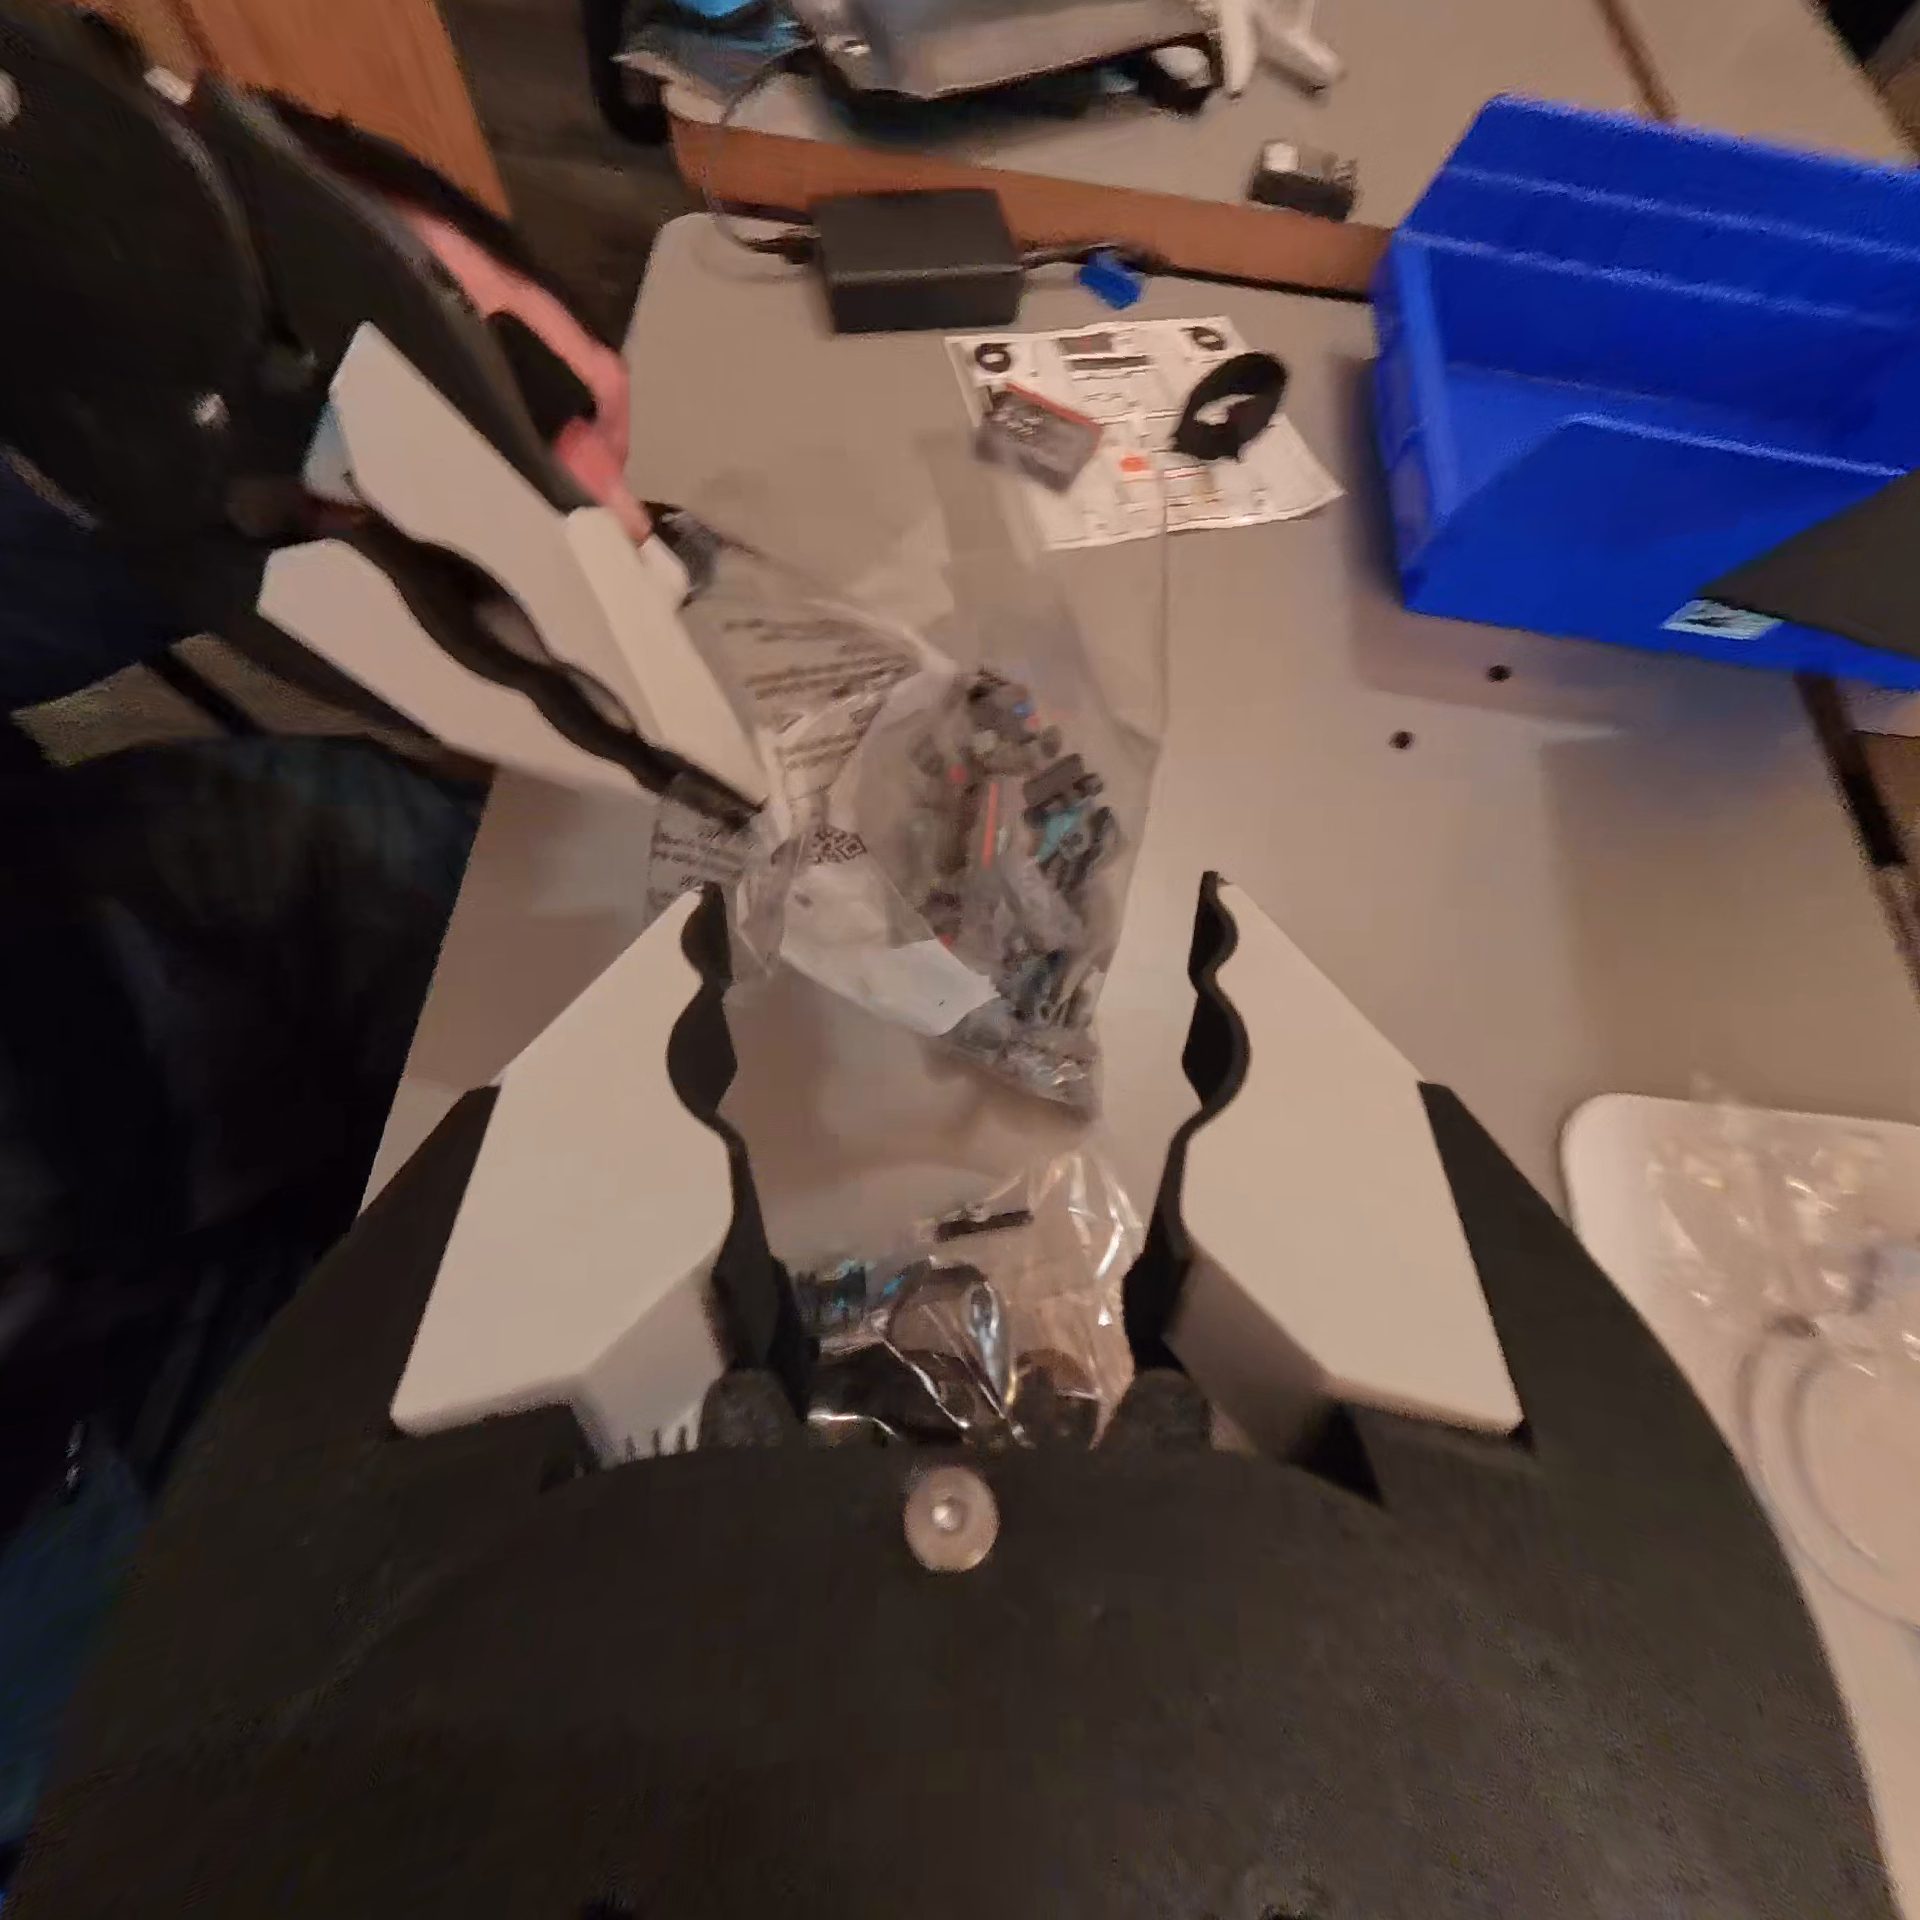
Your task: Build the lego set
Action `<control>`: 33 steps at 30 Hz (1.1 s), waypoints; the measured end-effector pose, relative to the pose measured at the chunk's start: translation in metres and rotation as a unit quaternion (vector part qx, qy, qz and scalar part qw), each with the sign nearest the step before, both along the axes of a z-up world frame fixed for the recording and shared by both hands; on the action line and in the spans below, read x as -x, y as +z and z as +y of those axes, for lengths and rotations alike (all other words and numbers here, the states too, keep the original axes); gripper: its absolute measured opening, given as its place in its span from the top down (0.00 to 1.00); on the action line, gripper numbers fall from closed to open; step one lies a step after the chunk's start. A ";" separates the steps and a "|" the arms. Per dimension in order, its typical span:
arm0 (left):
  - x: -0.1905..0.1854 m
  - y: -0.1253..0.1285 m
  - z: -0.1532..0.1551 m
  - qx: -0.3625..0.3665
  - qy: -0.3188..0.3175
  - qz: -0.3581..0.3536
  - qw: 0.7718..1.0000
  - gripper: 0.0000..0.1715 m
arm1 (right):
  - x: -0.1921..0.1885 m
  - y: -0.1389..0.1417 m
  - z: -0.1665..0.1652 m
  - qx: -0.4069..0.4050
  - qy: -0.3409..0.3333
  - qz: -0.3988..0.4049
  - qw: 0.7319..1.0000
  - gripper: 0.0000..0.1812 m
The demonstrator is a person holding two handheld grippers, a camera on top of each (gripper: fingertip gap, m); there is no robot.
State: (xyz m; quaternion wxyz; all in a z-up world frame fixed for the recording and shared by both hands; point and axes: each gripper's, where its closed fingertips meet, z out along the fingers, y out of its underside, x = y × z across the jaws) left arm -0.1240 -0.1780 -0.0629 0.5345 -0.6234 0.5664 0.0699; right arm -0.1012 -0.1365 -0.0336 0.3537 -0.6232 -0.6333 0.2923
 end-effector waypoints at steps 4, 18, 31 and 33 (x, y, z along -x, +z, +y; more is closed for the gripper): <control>0.004 -0.001 -0.001 0.011 0.001 0.004 1.000 0.98 | 0.006 -0.021 -0.014 0.025 0.055 -0.008 0.998 0.52; 0.012 0.006 0.000 0.024 0.005 0.005 1.000 0.99 | 0.021 -0.032 -0.007 0.013 0.072 0.036 0.997 0.84; 0.036 0.065 -0.013 0.025 -0.025 -0.075 0.997 0.80 | 0.003 -0.032 0.004 0.008 0.047 0.053 0.997 1.00; 0.052 0.090 -0.005 0.022 -0.017 -0.098 0.995 0.82 | -0.002 -0.032 0.006 0.009 0.043 0.053 0.998 1.00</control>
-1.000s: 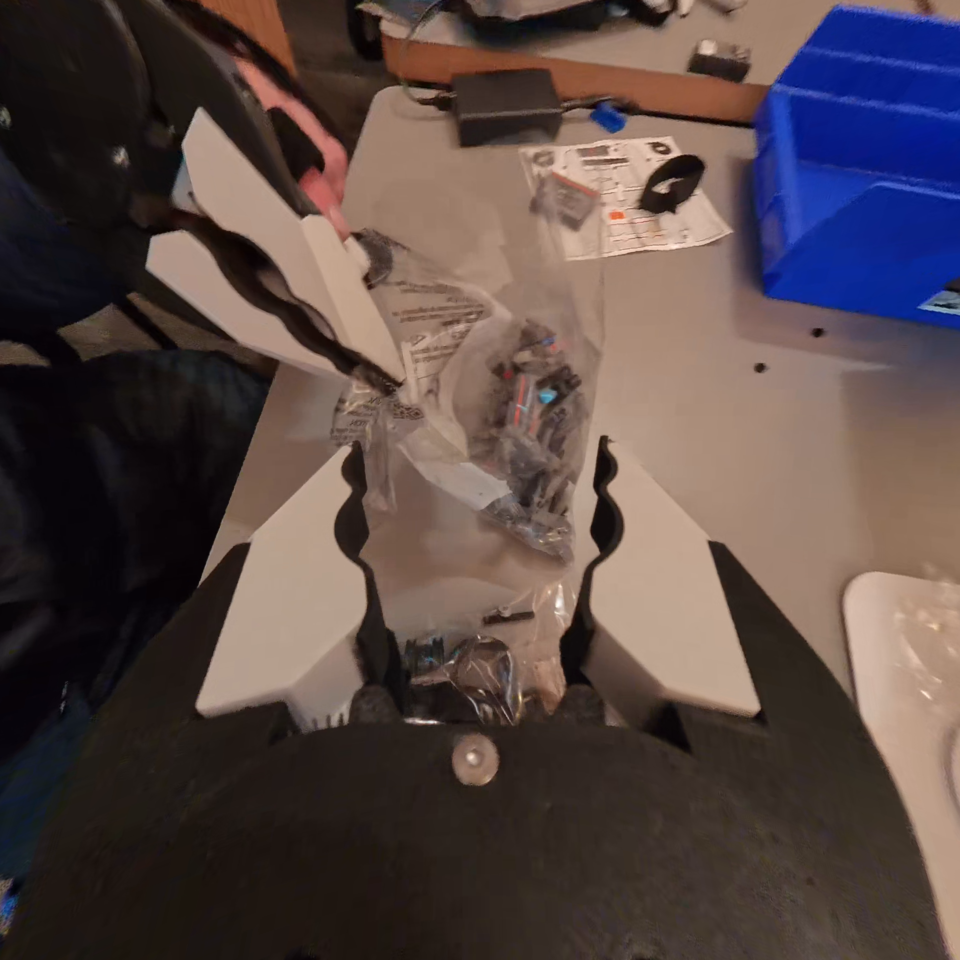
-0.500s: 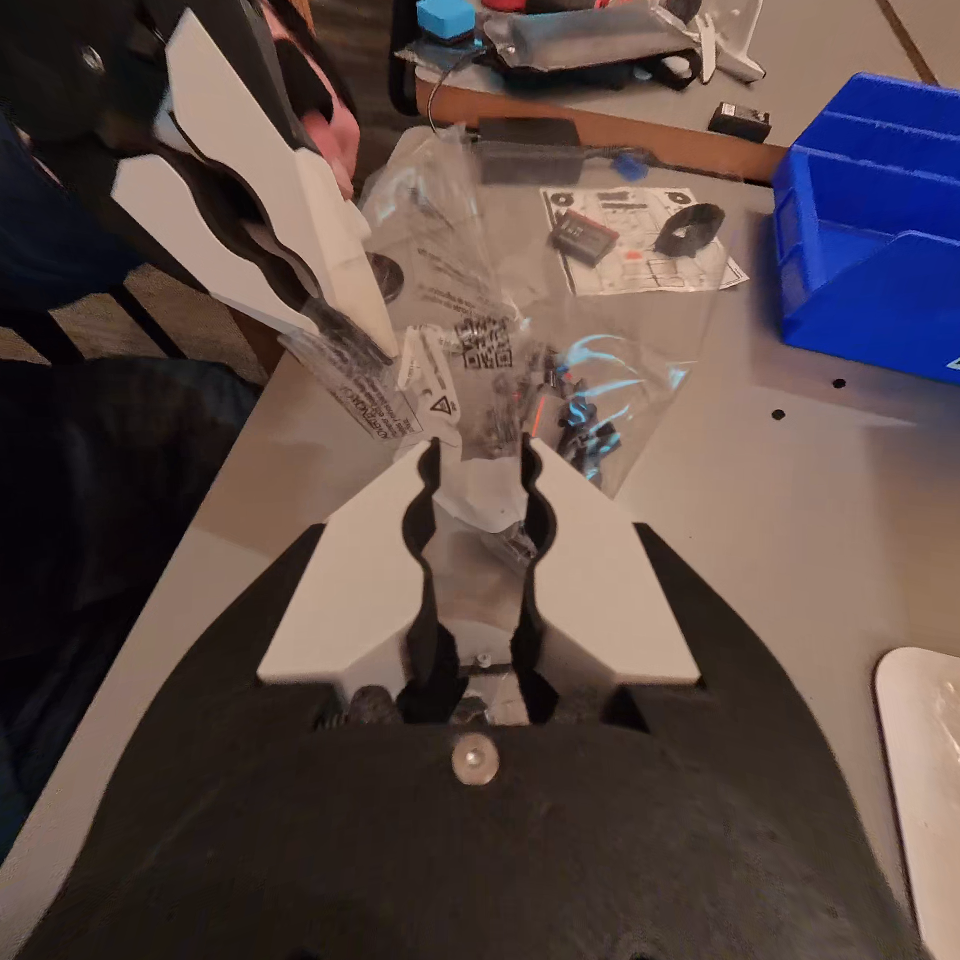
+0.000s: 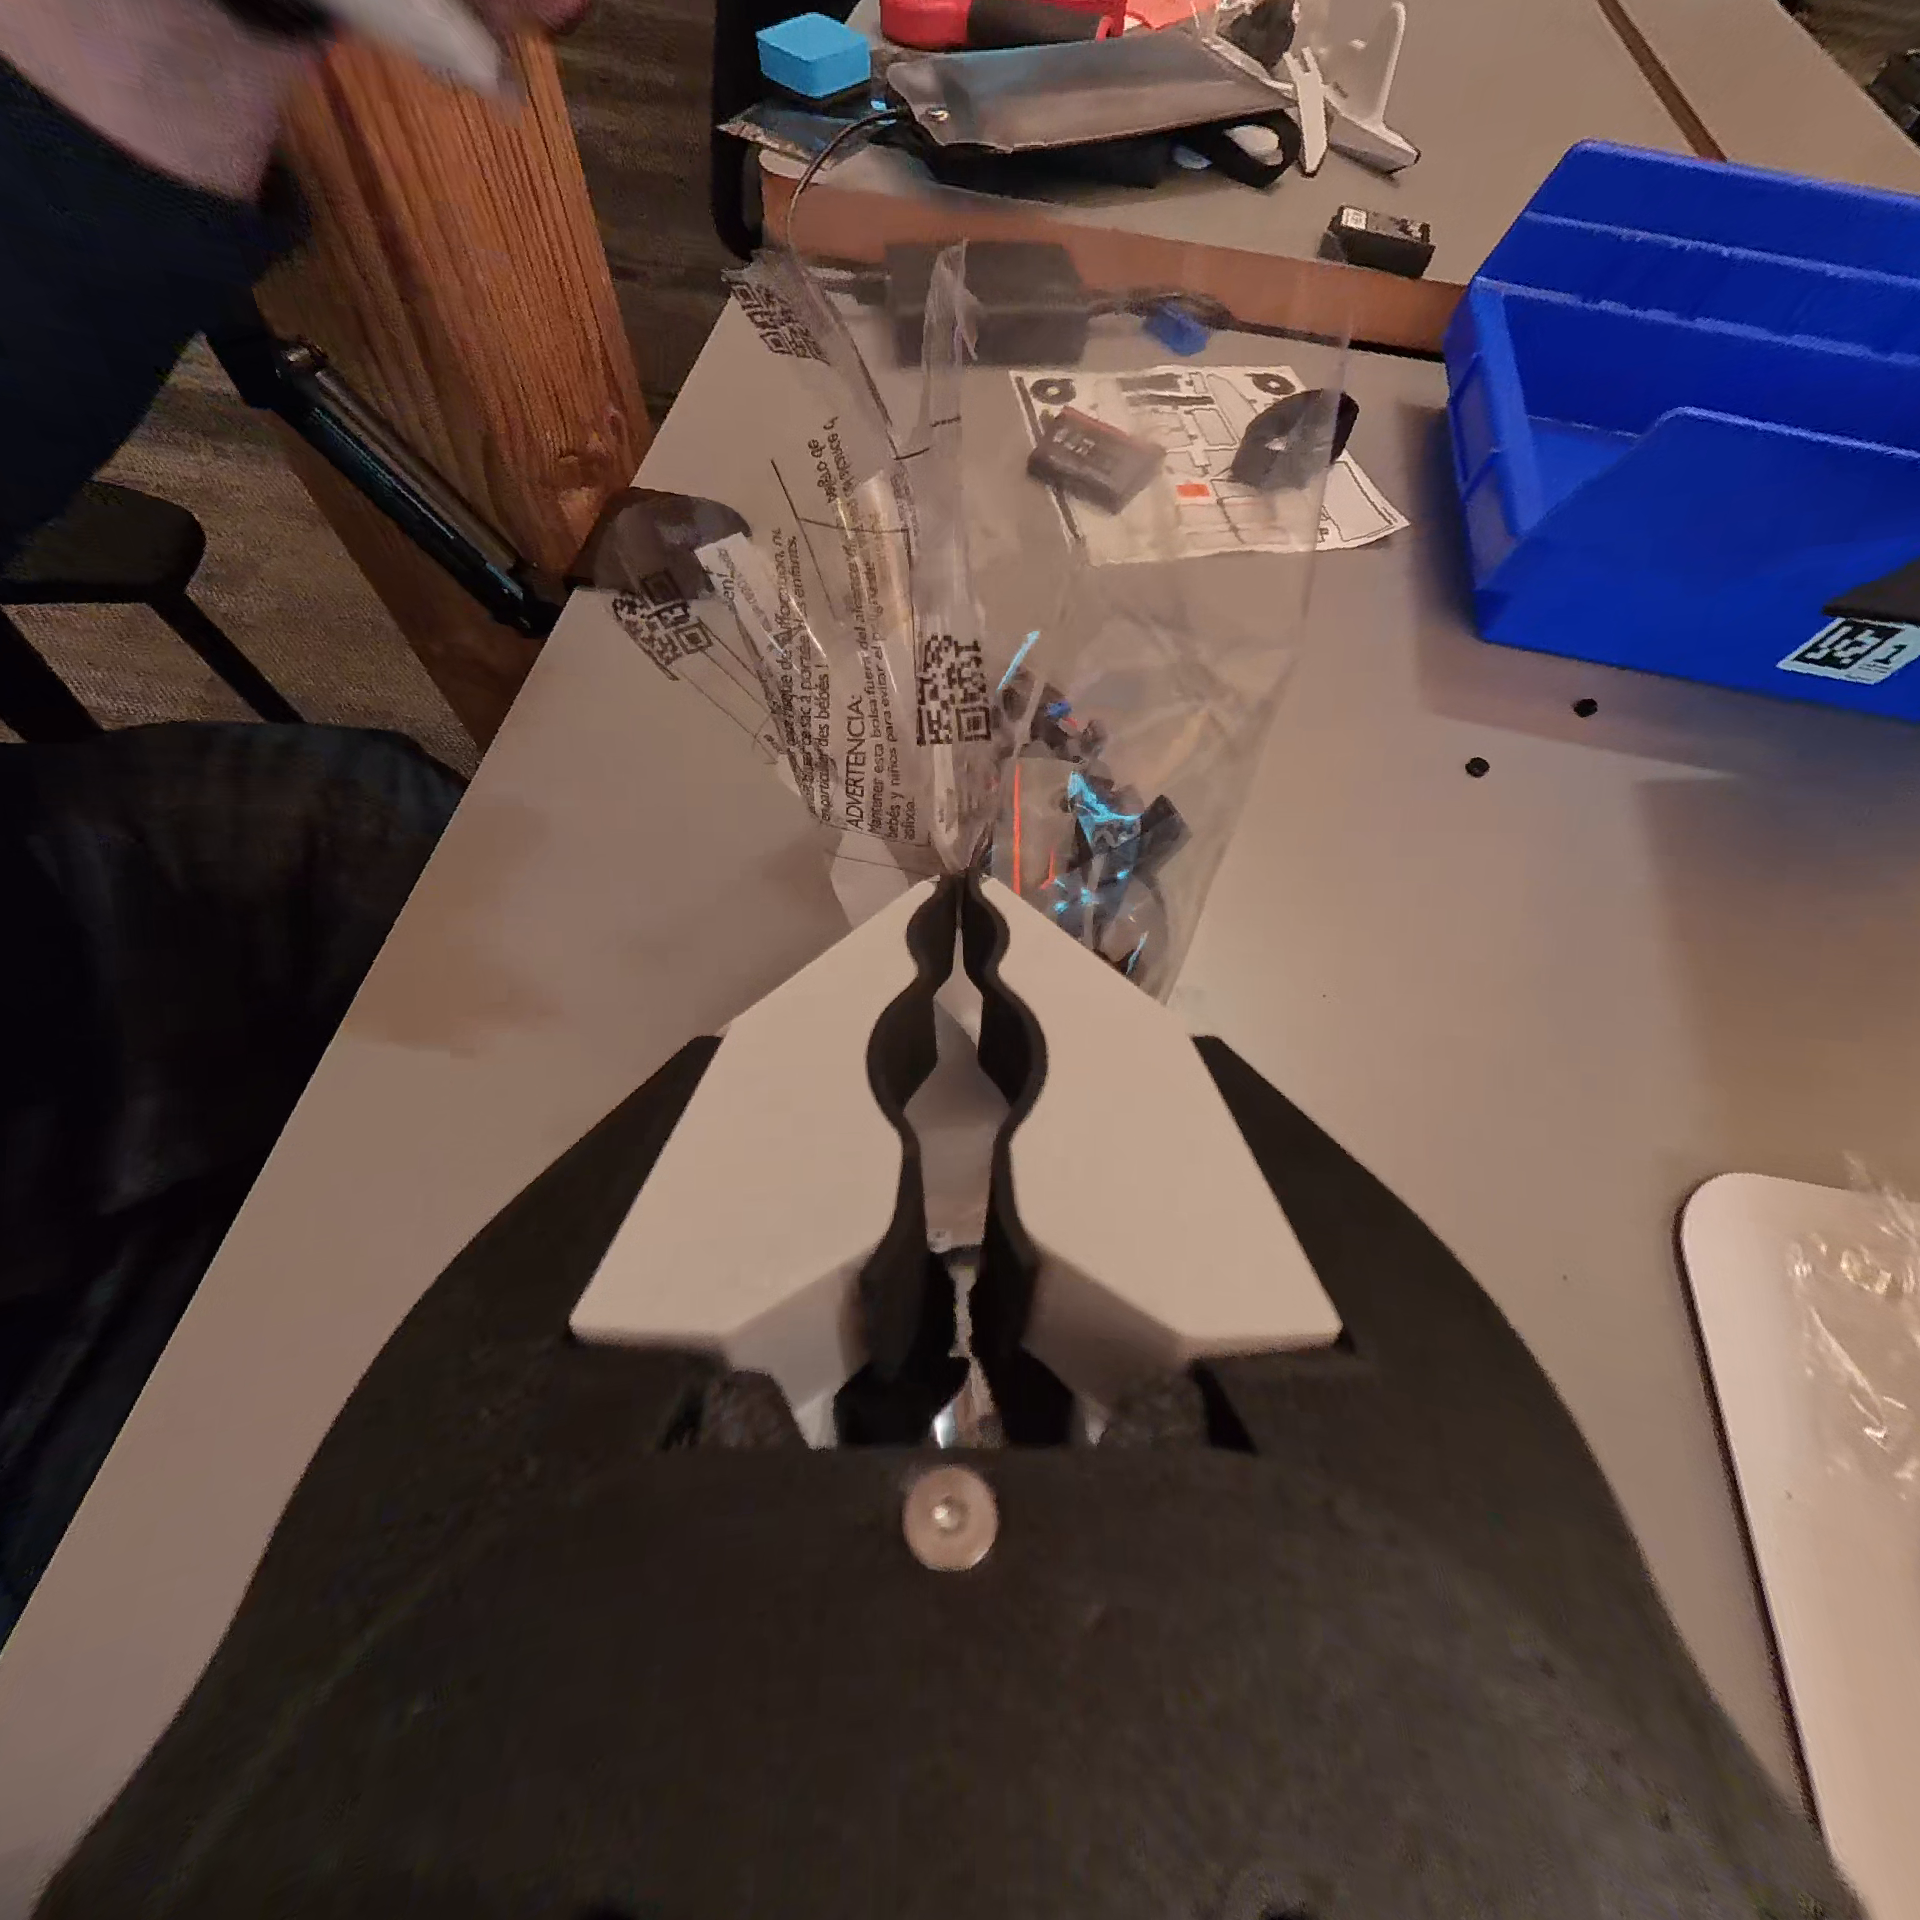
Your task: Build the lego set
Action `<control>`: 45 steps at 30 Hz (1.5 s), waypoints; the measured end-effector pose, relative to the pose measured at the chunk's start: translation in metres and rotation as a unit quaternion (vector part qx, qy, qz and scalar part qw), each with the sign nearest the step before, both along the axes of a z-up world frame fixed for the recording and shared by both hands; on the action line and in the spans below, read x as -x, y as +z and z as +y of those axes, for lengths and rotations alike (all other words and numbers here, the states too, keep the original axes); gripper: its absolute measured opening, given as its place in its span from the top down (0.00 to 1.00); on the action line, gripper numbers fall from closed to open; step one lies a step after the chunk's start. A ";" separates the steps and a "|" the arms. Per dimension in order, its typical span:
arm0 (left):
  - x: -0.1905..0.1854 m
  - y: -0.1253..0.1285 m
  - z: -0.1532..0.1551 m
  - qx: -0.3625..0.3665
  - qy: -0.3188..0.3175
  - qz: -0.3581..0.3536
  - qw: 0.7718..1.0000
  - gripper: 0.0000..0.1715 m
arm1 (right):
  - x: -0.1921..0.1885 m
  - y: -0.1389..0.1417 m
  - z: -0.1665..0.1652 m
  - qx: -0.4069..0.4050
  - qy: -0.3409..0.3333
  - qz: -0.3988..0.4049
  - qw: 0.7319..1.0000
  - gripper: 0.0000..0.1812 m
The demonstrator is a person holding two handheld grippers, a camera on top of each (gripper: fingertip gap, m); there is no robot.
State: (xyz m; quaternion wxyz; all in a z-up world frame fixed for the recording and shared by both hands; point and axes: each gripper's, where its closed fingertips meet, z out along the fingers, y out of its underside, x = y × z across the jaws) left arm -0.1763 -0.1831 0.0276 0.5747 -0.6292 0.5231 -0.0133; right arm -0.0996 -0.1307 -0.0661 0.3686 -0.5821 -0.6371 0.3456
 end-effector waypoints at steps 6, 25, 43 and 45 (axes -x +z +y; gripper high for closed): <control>0.050 -0.020 0.108 0.100 0.099 0.042 0.989 0.76 | -0.014 -0.003 -0.001 0.008 0.004 -0.007 1.000 1.00; 0.083 -0.174 0.299 0.250 0.115 0.324 0.905 0.87 | -0.020 -0.003 0.003 0.007 0.005 0.006 1.000 1.00; 0.097 -0.200 0.305 0.257 0.047 0.438 0.860 0.84 | -0.018 -0.001 0.000 0.007 0.013 0.009 1.000 1.00; 0.097 -0.201 0.306 0.276 0.045 0.433 0.857 0.87 | -0.018 -0.001 0.000 0.008 0.014 0.010 1.000 1.00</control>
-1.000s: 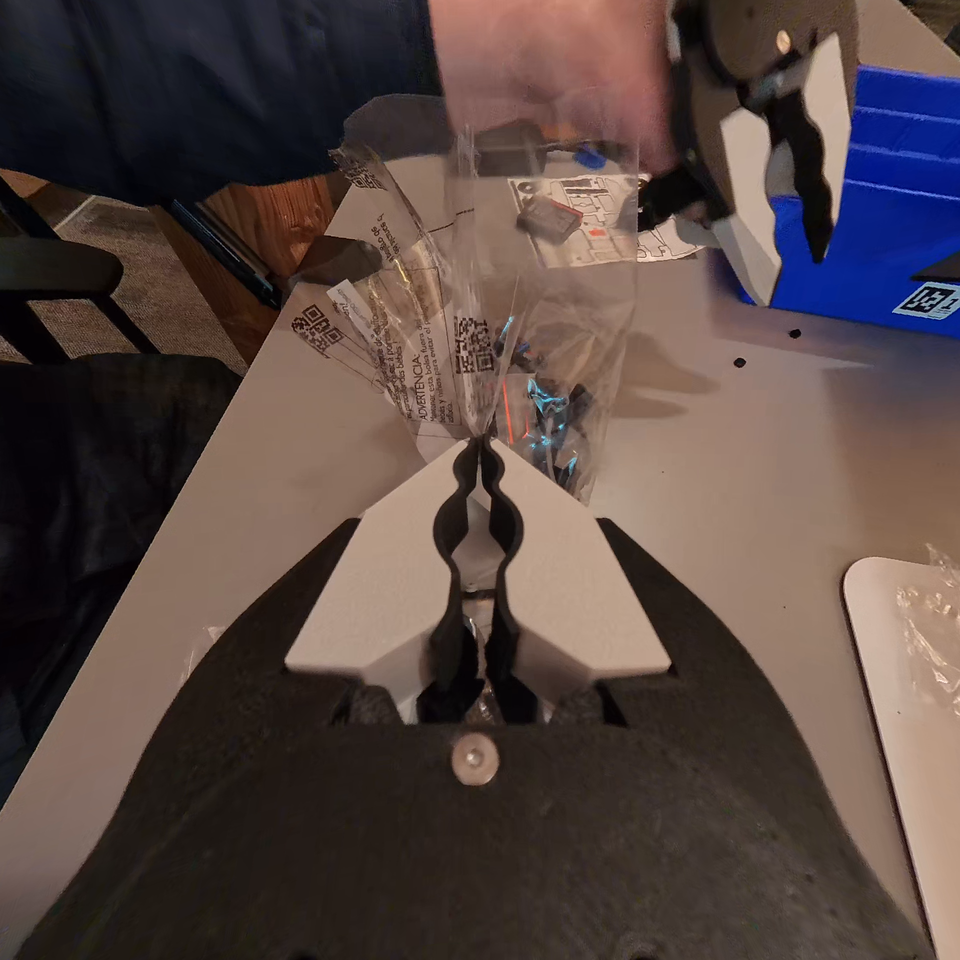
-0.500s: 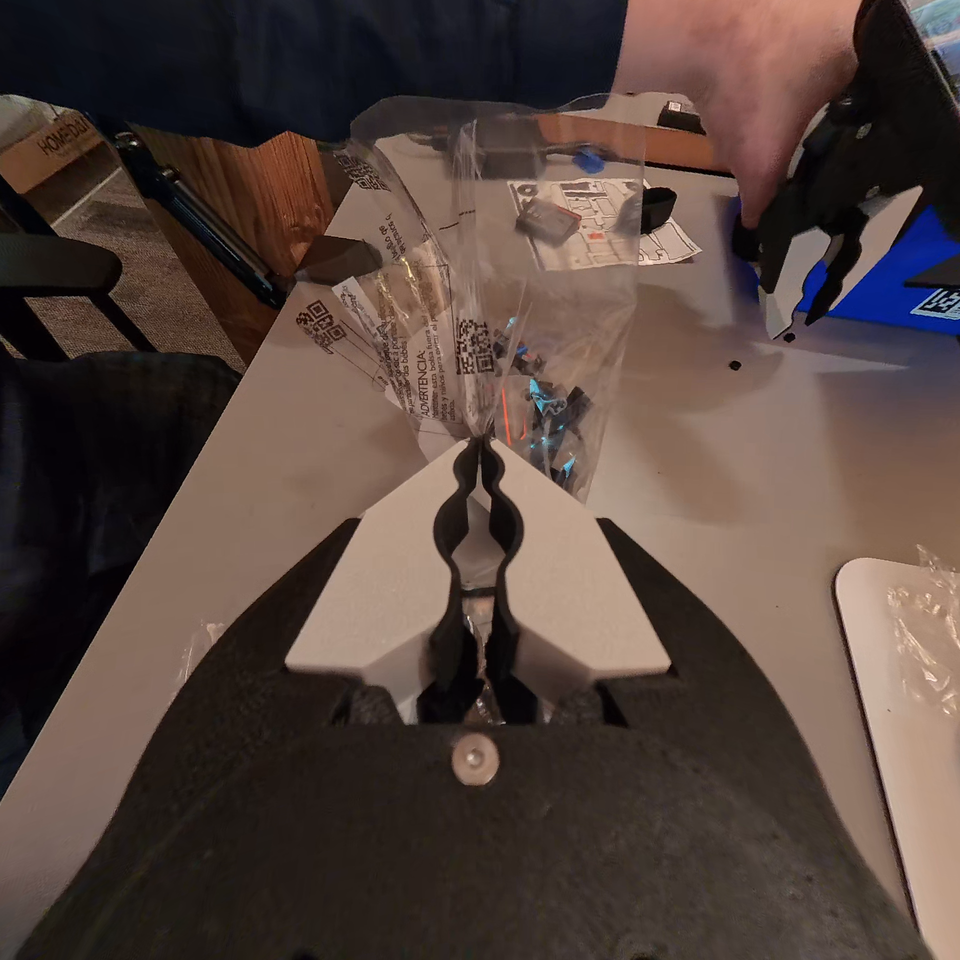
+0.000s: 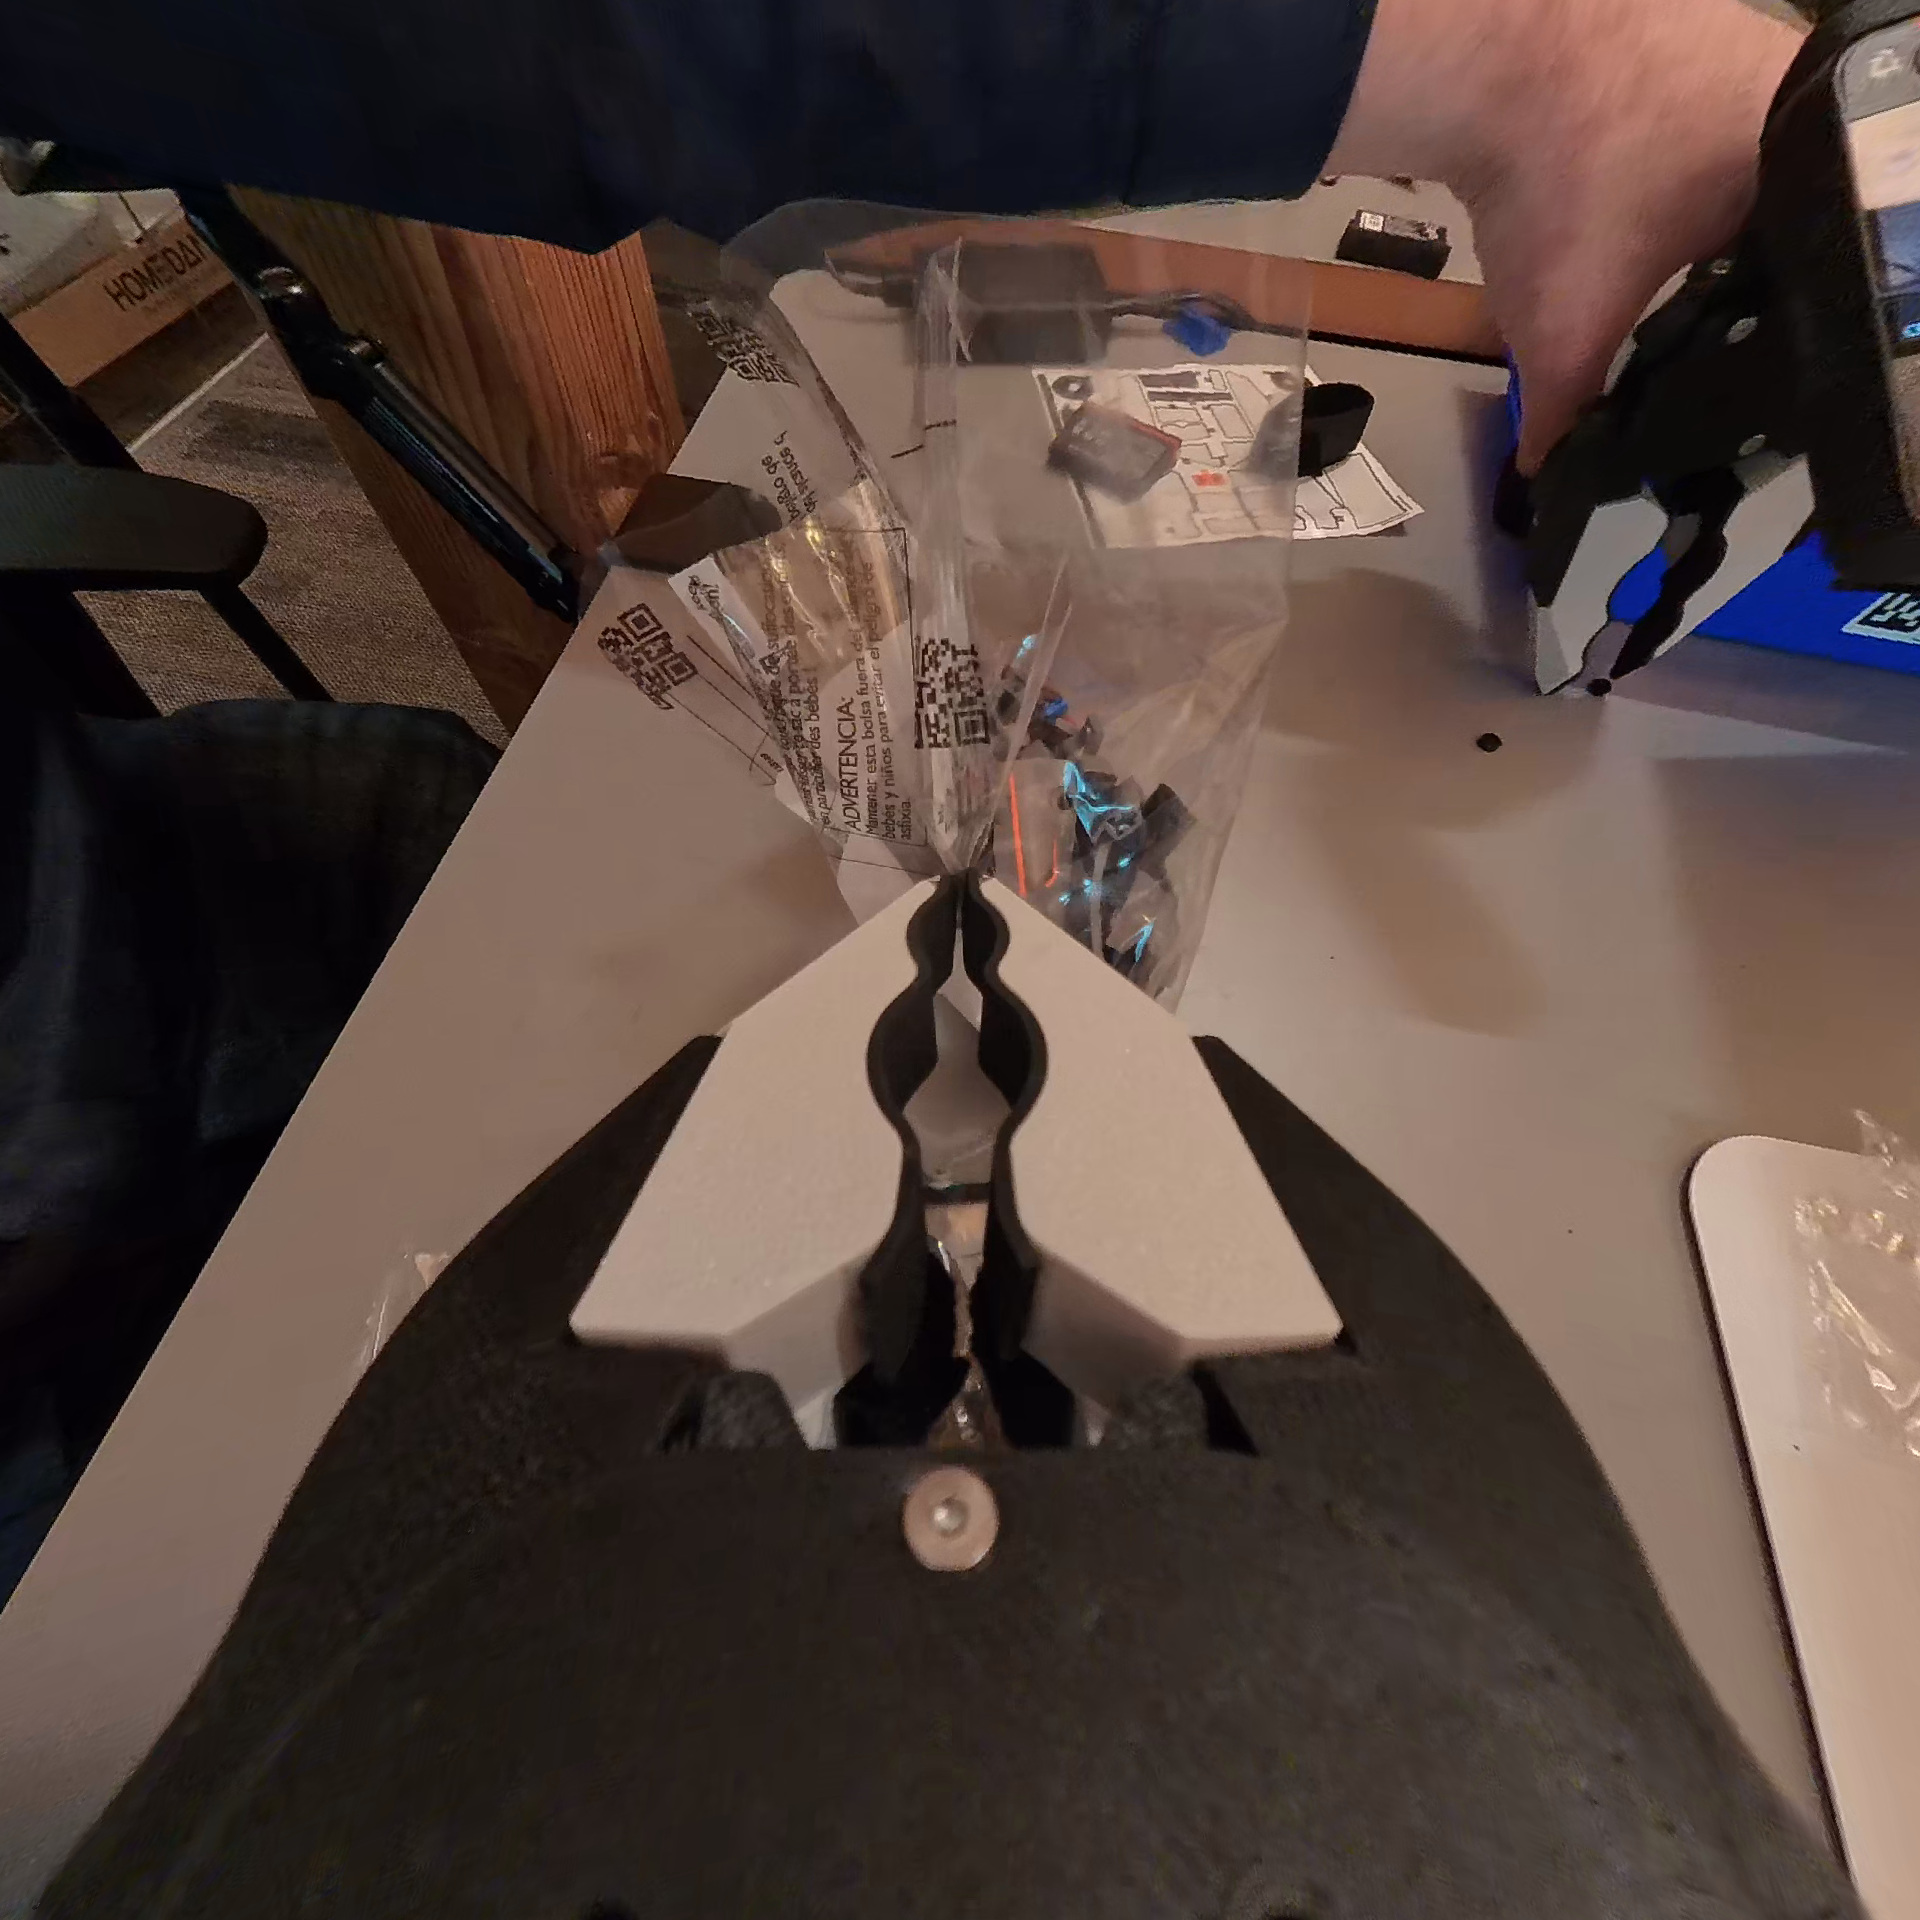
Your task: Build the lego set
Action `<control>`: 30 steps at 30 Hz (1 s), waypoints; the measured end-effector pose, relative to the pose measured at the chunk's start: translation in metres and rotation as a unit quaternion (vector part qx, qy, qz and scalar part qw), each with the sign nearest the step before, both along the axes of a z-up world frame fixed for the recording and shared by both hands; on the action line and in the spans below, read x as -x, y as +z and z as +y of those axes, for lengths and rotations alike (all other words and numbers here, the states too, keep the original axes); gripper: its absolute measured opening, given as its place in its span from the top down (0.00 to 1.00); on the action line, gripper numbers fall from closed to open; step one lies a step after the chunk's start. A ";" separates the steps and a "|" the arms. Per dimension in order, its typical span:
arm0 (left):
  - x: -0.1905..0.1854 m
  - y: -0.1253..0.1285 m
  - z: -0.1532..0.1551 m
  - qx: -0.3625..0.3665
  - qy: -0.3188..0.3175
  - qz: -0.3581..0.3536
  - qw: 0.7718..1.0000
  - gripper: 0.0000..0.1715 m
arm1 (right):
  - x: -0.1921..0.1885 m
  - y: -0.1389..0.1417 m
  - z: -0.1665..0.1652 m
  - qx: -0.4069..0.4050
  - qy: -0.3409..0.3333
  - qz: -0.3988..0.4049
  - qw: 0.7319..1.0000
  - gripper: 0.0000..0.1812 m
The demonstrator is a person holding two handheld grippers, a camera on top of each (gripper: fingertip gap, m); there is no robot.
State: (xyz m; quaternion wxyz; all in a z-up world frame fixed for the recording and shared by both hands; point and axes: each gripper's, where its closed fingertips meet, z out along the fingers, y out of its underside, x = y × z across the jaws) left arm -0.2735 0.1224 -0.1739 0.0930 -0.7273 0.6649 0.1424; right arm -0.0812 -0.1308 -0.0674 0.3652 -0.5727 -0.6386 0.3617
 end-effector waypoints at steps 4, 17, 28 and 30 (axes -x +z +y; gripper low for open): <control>0.001 -0.002 0.001 0.022 0.016 0.019 0.999 0.90 | 0.000 0.000 0.000 0.000 0.001 0.000 1.000 1.00; -0.005 -0.005 -0.012 0.069 0.007 0.028 0.997 1.00 | -0.002 0.001 0.000 0.001 0.002 0.001 1.000 1.00; -0.024 0.006 -0.017 0.035 0.042 -0.065 0.996 0.79 | -0.002 0.002 -0.002 -0.001 0.005 0.002 1.000 1.00; -0.036 0.008 -0.020 0.043 0.051 -0.107 0.992 0.79 | -0.002 0.003 -0.001 0.000 0.004 0.004 1.000 1.00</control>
